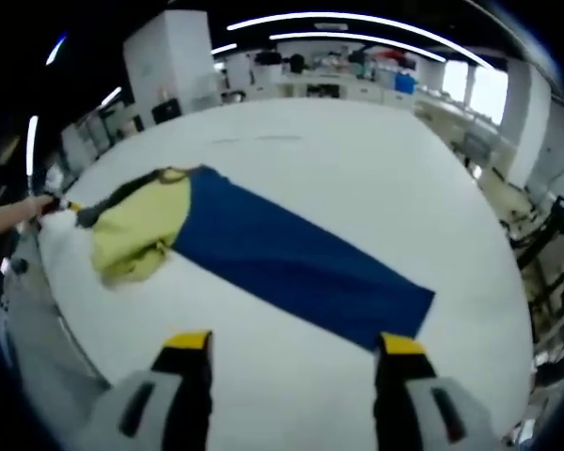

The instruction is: Fold the garment on the visible template until the final outline fits inside the template.

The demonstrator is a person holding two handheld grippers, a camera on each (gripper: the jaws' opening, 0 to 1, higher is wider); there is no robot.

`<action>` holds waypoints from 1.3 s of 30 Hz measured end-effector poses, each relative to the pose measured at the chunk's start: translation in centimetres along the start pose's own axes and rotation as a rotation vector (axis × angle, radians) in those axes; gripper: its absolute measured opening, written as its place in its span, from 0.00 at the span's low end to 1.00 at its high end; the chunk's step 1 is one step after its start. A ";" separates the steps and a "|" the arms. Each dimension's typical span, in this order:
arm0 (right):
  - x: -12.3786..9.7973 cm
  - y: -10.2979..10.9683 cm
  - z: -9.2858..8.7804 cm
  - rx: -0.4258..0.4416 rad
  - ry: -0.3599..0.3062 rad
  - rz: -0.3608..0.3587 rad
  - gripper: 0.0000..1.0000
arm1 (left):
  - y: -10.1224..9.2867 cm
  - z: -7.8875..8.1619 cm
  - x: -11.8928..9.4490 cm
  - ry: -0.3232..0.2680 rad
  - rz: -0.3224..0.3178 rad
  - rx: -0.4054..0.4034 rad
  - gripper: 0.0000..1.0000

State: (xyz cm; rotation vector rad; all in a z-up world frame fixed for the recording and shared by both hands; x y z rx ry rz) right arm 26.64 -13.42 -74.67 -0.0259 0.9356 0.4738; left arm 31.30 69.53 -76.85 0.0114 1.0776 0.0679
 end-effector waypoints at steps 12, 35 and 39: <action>0.5 0.3 -0.2 0.008 0.019 0.000 0.69 | 1.3 1.2 1.4 0.044 0.057 0.098 0.00; 0.9 0.9 -0.4 0.026 0.010 0.006 0.69 | 1.3 3.1 2.7 0.013 0.078 0.243 0.10; 1.0 1.2 -0.3 0.025 0.004 0.013 0.69 | 1.7 3.3 2.9 -0.022 0.065 0.234 0.29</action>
Point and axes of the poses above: the point that each gripper's makers call its tool centre point, and the gripper's own axes: x roughly forward along the fingers, y roughly to its left, z roughly out of its top, the point moved 7 cm from there along -x, roughly backward along the fingers, and after that the axes turned 8 degrees about z, right-handed, at the moved point
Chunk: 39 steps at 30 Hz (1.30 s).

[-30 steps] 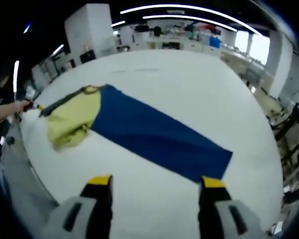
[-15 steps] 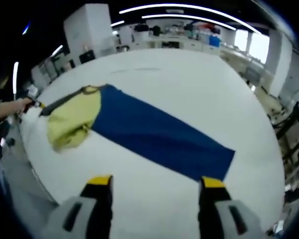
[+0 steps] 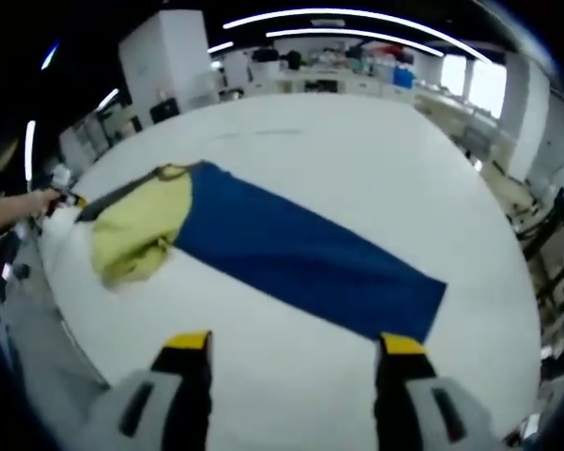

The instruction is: Fold the garment on the visible template until the final outline fits inside the template.

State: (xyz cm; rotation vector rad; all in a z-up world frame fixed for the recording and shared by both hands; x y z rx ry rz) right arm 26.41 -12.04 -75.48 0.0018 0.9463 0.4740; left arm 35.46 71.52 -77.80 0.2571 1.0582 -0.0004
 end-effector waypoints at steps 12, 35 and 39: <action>0.7 0.5 1.0 -0.034 -0.021 0.033 0.70 | -2.9 1.1 -3.1 -0.171 -0.093 -0.015 0.76; 8.1 2.9 11.4 -0.248 -0.071 0.155 0.66 | -17.1 8.2 -3.4 -0.315 -0.302 0.089 0.62; 9.9 3.8 13.1 -0.279 -0.064 0.195 0.66 | -19.1 9.6 -3.0 -0.330 -0.333 0.089 0.61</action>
Point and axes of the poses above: the point that each gripper's makers call its tool centre point, and the gripper's own axes: x roughly forward along the fingers, y roughly to its left, z roughly out of its top, the point moved 7 cm from there along -x, roughly backward along the fingers, and after that the axes turned 8 degrees about z, right-handed, at the moved point
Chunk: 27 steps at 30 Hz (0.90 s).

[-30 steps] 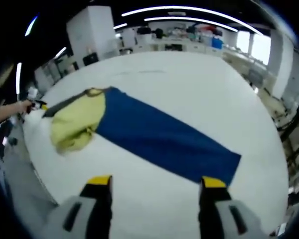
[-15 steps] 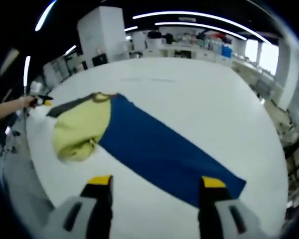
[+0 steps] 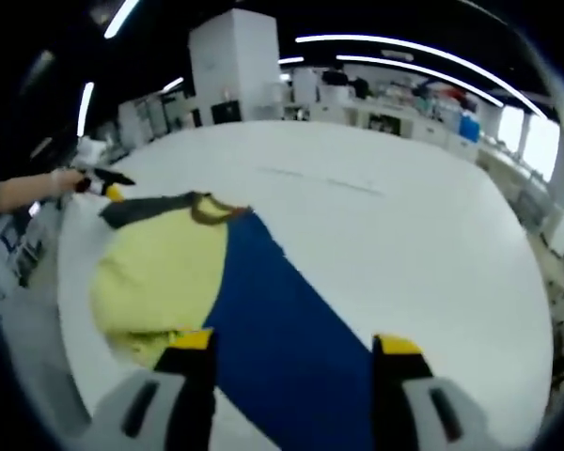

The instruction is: Fold the garment on the visible template until the final outline fits inside the template.

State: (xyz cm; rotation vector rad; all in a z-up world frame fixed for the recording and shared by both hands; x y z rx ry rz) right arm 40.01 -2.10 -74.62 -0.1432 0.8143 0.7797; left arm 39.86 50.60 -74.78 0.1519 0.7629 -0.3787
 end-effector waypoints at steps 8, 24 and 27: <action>3.4 0.0 2.8 -0.030 -0.002 0.062 0.64 | -3.0 2.4 2.5 -0.013 -0.070 0.018 0.59; 9.7 0.6 6.8 -0.122 0.044 0.126 0.52 | -5.4 5.5 8.1 -0.022 -0.128 0.053 0.44; 10.5 0.7 7.3 -0.134 0.059 0.137 0.43 | -6.4 5.9 8.6 -0.022 -0.134 0.076 0.41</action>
Point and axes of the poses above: the point that each gripper's makers call its tool centre point, and the gripper's own axes: x roughly forward along the fingers, y roughly to its left, z roughly out of its top, the point moved 7 cm from there along -x, roughly backward along the fingers, and after that the axes turned 8 degrees about z, right-handed, at the moved point
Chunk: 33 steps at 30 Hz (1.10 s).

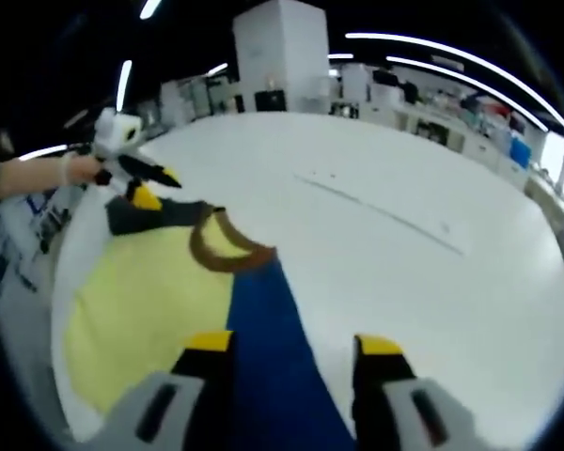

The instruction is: Fold the garment on the visible template until the final outline fits inside the template.

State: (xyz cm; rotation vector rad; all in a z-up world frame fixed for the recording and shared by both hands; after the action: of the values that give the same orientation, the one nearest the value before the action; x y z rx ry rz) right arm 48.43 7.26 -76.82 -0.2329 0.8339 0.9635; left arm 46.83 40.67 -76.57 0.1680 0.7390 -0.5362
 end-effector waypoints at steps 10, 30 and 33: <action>2.6 -0.5 1.5 -0.011 0.035 0.027 0.24 | 0.1 0.6 2.6 0.037 0.003 0.049 0.30; 4.3 -0.6 1.4 -0.063 0.093 0.042 0.00 | -0.4 1.1 4.5 0.041 0.005 0.118 0.00; 4.5 -1.0 1.8 -0.079 0.094 0.031 0.00 | -0.2 1.1 4.6 0.048 0.002 0.074 0.00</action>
State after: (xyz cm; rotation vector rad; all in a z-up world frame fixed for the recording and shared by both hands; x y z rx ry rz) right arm 51.50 10.45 -79.01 -0.3367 0.8886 1.0221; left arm 50.20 38.28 -78.89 0.2514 0.7658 -0.5594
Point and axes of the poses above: the point that each gripper's makers call its tool centre point, and the gripper's own axes: x roughly forward along the fingers, y roughly to its left, z roughly out of its top, the point moved 7 cm from there along -x, roughly backward along the fingers, and after that the axes turned 8 degrees about z, right-handed, at the moved point
